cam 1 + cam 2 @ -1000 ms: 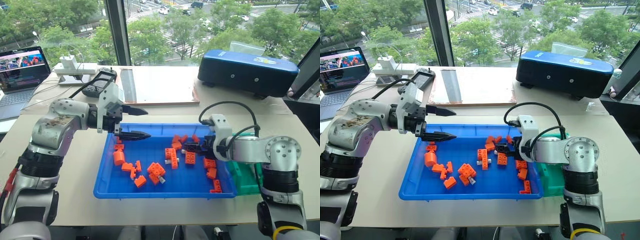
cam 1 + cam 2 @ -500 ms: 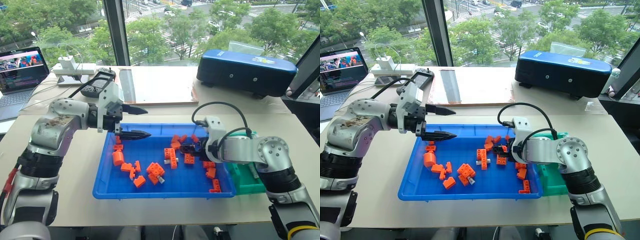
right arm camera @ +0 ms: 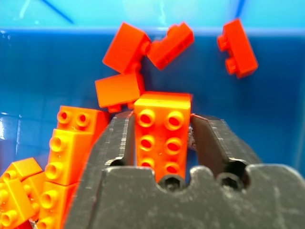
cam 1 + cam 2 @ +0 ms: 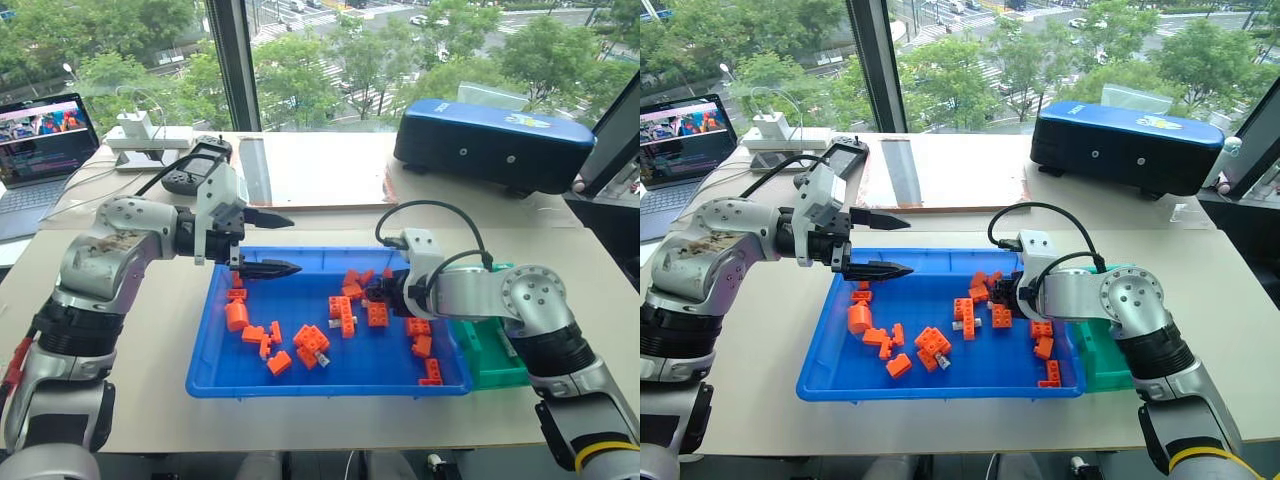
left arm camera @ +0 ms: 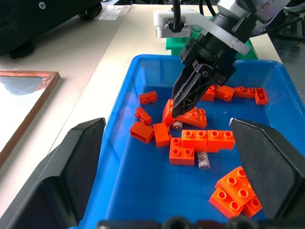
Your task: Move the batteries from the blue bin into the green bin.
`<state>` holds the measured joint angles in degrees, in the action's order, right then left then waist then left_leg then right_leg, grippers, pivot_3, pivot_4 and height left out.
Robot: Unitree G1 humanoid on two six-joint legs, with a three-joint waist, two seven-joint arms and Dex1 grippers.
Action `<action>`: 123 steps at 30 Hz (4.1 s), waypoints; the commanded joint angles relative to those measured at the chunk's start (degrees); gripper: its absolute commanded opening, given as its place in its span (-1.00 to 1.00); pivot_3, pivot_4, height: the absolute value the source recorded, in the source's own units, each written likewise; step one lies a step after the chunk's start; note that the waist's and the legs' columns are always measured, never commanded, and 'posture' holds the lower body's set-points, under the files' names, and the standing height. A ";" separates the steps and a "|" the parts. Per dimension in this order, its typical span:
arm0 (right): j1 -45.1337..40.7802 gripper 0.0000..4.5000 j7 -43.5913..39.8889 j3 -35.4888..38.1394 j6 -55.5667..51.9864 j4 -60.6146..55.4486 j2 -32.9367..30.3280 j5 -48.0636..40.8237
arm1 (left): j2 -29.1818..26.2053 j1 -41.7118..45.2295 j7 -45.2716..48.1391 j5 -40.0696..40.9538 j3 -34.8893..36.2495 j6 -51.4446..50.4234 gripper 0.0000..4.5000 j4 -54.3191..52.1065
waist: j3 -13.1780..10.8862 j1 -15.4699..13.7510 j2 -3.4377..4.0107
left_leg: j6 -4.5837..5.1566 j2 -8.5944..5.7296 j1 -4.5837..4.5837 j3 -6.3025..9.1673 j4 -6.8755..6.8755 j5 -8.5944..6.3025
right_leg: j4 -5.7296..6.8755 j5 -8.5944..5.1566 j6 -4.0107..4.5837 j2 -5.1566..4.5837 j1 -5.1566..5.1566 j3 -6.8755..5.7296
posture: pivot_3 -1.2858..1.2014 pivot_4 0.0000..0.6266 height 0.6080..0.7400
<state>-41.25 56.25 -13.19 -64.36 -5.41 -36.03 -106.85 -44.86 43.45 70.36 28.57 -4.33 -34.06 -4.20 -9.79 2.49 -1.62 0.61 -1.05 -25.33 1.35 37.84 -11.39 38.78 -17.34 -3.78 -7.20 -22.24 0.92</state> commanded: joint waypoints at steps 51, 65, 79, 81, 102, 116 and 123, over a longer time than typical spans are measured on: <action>-0.50 0.97 -98.82 -9.72 22.71 -11.53 -18.93 75.54 | 0.97 -1.52 -1.48 -1.35 1.71 0.81 1.00 -1.85 | -0.01 -0.21 0.00 | 0.03 -0.07 -0.17 0.02 0.05 -0.01 | -0.30 0.00 0.00 -0.04 -0.05 -0.04 | 0.03 -0.52 0.88; -4.58 -0.07 -115.20 -14.15 35.97 8.02 -10.56 95.10 | 0.17 -3.17 -3.42 -0.71 2.99 -1.04 1.00 -4.47 | -0.01 -0.22 0.00 | -0.02 -0.08 -0.17 0.04 0.07 0.02 | -0.24 0.00 0.00 -0.04 -0.06 -0.05 | 0.03 -0.52 0.88; -3.37 -0.37 -118.91 -12.52 37.10 15.89 -3.82 101.16 | -0.08 -3.65 -4.00 -0.50 3.15 -1.02 1.00 -4.42 | 0.00 -0.20 0.00 | -0.10 -0.08 -0.12 0.05 0.07 0.07 | -0.12 0.00 0.00 -0.04 -0.04 -0.06 | 0.03 -0.52 0.88; -2.98 -0.65 -119.37 -11.74 35.88 14.20 -4.28 101.10 | -0.14 -3.60 -3.56 -0.19 3.29 -0.89 1.00 -4.21 | -0.01 -0.22 0.00 | -0.10 -0.08 -0.12 0.05 0.07 0.07 | -0.12 0.00 0.00 -0.03 -0.04 -0.06 | 0.03 -0.52 0.88; 15.01 -0.87 -119.04 24.97 5.16 -16.14 -32.56 87.88 | 1.44 4.07 11.35 4.93 2.07 1.67 1.00 2.99 | -0.04 -1.74 0.03 | -0.06 -0.11 -0.15 0.03 0.11 0.05 | -0.01 0.00 0.00 -0.07 0.00 -0.08 | 0.03 -0.52 0.88; 24.47 -0.15 -111.35 26.10 7.61 -12.23 -31.62 88.46 | -0.64 3.96 12.74 -0.35 0.85 4.32 1.00 6.53 | -0.04 -1.19 0.04 | -0.06 -0.10 -0.06 0.00 0.11 0.05 | -0.06 0.00 0.00 -0.07 0.01 -0.02 | 0.03 -0.52 0.88; 19.67 0.92 -115.10 23.83 11.01 -10.67 -37.15 87.69 | -4.20 1.90 12.47 1.17 3.49 2.09 1.00 4.56 | -0.05 -1.14 0.06 | -0.06 -0.08 -0.06 -0.01 0.11 0.05 | -0.09 0.00 0.00 -0.07 -0.01 -0.01 | 0.03 -0.52 0.88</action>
<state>-19.56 -57.44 10.95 -55.13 -15.18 -71.48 -18.80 -47.34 45.53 82.68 28.81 -3.21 -31.53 2.09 -9.84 1.35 -1.56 0.55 -1.11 -25.39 1.34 37.95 -11.35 38.70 -17.35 -3.79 -7.26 -22.25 0.90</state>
